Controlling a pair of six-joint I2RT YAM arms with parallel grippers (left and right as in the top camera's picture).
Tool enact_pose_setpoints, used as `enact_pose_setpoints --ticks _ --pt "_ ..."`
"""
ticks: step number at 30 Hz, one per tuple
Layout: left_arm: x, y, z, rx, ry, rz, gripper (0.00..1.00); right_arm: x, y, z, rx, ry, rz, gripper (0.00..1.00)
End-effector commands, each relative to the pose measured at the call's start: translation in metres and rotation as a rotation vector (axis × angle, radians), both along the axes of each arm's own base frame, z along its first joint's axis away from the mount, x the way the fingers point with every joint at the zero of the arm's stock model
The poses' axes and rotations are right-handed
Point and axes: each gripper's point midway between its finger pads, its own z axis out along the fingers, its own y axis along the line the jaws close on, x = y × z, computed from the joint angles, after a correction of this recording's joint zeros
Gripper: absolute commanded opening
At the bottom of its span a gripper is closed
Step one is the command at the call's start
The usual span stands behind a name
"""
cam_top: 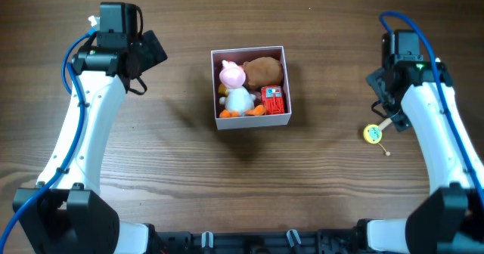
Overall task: Pack container
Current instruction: 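Lower the right gripper onto the yellow rattle and grasp its handle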
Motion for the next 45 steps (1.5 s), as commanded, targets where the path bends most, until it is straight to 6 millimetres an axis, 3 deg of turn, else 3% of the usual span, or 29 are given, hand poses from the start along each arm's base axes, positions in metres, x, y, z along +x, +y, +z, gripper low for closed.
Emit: enact_pose_setpoints --ticks 1,6,15,33,35,40,43,45 --pt "0.000 0.002 0.003 -0.011 -0.010 0.014 1.00 -0.004 -0.014 -0.030 0.077 0.054 -0.096 0.99" --pt "0.000 0.002 0.003 -0.011 -0.010 0.014 1.00 0.005 -0.019 -0.057 0.181 0.084 -0.058 0.99" --pt "0.000 0.002 0.003 -0.011 -0.010 0.014 1.00 0.008 -0.020 -0.075 0.184 0.098 -0.050 0.99" --pt "0.000 0.002 0.003 -0.011 -0.010 0.014 1.00 -0.021 -0.027 -0.133 0.194 0.065 -0.140 0.98" --pt "0.000 0.002 0.003 -0.011 -0.010 0.014 1.00 -0.019 -0.027 -0.134 0.193 0.055 -0.136 0.93" --pt "0.000 0.002 0.003 -0.011 -0.010 0.014 1.00 -0.012 -0.022 -0.134 0.223 0.038 -0.094 0.66" --pt "0.000 0.002 0.003 -0.011 -0.010 0.014 1.00 -0.013 -0.022 -0.134 0.222 0.040 -0.087 0.36" --pt "0.000 0.002 0.003 -0.011 -0.010 0.014 1.00 -0.013 -0.022 -0.135 0.220 0.044 -0.078 0.35"
